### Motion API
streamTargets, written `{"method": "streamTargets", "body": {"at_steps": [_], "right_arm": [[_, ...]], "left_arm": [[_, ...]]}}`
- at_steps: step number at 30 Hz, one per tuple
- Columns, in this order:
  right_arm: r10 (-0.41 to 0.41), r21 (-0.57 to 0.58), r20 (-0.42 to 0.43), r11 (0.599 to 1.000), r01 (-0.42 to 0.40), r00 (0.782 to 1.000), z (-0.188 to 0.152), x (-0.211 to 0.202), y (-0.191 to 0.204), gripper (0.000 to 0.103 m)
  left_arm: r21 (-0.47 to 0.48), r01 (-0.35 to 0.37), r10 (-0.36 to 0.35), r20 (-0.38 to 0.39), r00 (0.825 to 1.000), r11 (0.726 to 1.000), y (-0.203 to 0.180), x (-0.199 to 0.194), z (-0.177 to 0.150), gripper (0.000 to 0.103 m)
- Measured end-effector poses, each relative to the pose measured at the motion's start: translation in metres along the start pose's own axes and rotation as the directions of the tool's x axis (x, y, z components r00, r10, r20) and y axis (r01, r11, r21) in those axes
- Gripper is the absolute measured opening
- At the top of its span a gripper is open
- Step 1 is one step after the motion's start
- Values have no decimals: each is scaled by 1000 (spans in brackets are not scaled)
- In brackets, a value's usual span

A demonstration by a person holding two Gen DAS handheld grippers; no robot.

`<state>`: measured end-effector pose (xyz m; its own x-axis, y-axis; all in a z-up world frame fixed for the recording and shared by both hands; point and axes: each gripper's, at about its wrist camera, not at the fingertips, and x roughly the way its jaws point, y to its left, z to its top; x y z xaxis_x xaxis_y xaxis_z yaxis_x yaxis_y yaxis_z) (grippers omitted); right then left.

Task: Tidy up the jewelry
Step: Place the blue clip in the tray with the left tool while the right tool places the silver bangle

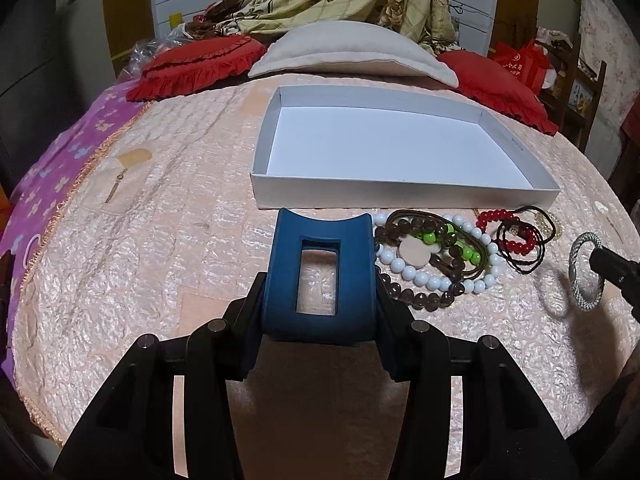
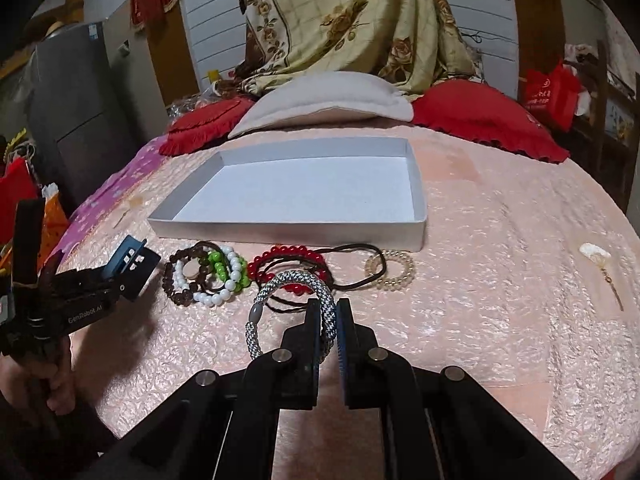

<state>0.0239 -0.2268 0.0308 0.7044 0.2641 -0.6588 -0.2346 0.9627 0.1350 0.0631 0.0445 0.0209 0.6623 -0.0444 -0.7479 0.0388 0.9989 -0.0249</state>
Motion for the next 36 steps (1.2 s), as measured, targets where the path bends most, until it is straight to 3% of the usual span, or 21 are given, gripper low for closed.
{"method": "streamTargets", "body": {"at_steps": [10,22,30,36], "right_arm": [[-54,-34,-9,998,54,998,-4,6,11,7],[9,18,13,1000,-10,1000,-5,7,7,7],[-3,-70,6,998,3,1000,5,10,19,7],[-10,-21,37,1000,11,999,43,24,-1,7]], "left_arm": [[-19,-26,26,-9,1000,999,5,3,1,46],[-29,-73,73,-4,997,997,10,4,0,46],[-89,44,-40,50,998,995,22,-12,14,46],[-130,110,-99,90,991,985,30,-6,58,46]]}}
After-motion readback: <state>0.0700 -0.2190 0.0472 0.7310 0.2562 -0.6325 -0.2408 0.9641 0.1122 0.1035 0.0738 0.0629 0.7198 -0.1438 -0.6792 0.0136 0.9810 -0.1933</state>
